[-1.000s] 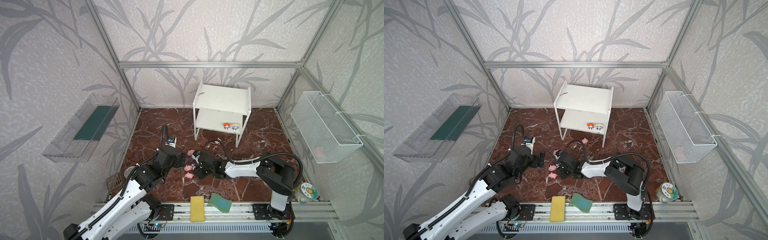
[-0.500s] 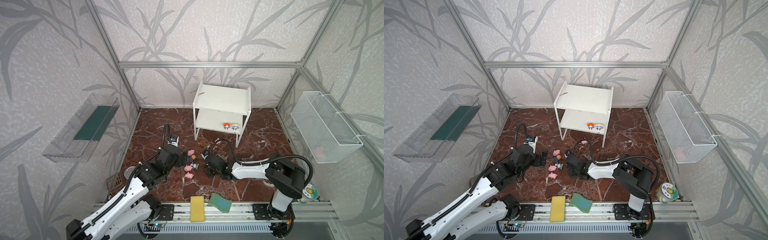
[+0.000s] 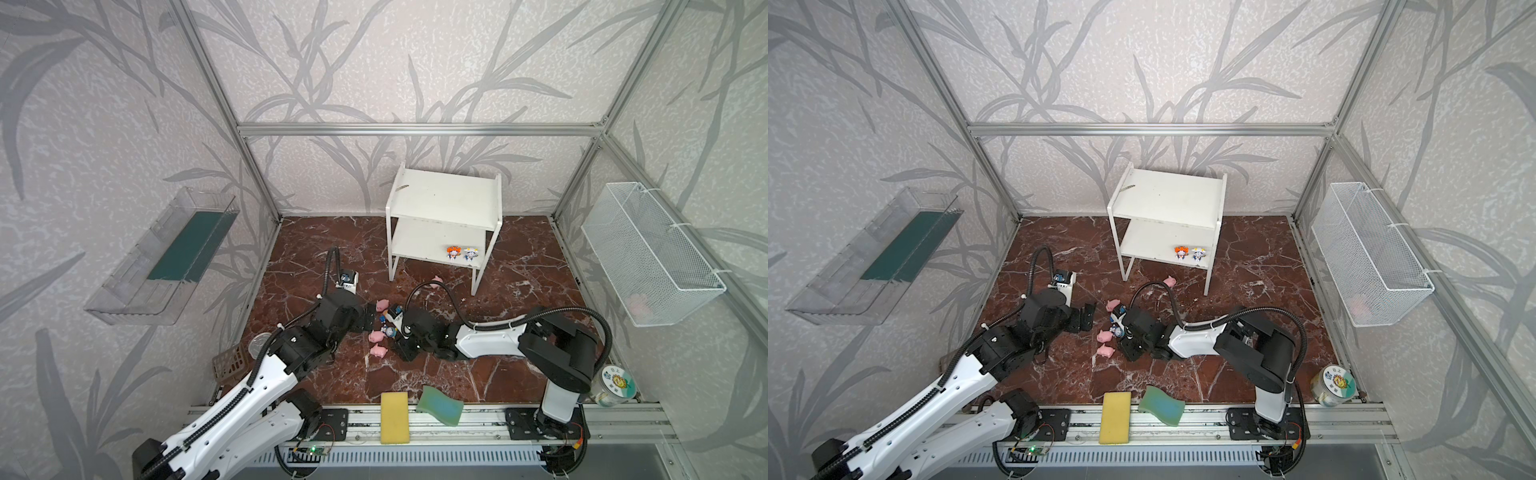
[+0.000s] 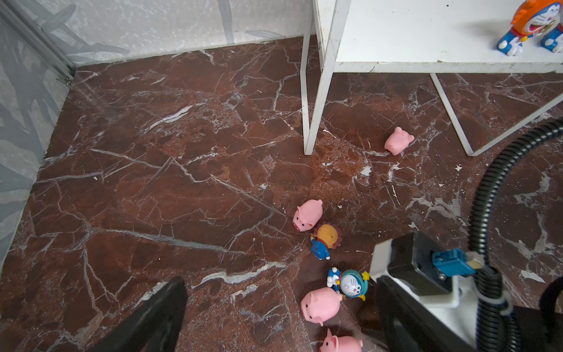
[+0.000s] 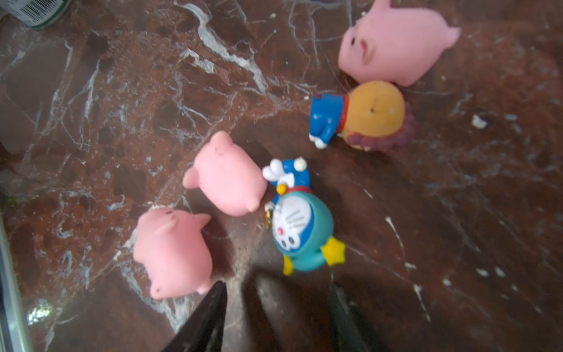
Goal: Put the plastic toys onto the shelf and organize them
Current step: 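Lower the right gripper onto the teal cat figurine among the pink pigs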
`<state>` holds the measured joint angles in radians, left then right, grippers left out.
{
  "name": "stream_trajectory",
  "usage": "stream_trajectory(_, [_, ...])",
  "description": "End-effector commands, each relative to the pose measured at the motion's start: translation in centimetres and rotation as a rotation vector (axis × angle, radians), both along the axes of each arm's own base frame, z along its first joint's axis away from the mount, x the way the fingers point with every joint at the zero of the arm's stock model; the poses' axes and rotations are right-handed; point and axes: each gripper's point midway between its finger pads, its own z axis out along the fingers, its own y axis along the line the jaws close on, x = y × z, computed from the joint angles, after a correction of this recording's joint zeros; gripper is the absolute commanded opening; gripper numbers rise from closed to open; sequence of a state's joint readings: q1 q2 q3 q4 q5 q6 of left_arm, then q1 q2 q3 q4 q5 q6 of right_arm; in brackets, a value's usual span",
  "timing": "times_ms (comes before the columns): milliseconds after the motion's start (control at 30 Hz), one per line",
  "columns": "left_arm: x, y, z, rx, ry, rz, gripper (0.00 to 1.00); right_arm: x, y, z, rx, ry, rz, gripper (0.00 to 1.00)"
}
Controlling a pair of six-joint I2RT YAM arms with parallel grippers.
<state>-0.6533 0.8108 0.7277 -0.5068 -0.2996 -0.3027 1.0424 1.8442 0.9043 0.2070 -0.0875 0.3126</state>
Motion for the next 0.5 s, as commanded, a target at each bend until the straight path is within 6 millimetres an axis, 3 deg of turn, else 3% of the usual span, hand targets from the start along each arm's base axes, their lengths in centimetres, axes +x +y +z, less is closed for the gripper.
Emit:
stream_trajectory(0, [-0.1,0.3,-0.1,0.001,-0.009,0.005,0.97,0.1,1.5,-0.7,0.012,0.002,0.043,0.53])
stream_trajectory(167, [-0.2,0.3,-0.2,-0.001,-0.008,0.006,0.97,0.6,2.0,-1.1,0.014,-0.004,0.043,0.46])
stream_trajectory(467, [0.0,0.0,-0.3,-0.004,-0.004,-0.002,0.97,0.6,0.3,-2.0,-0.008,-0.018,0.018,0.35])
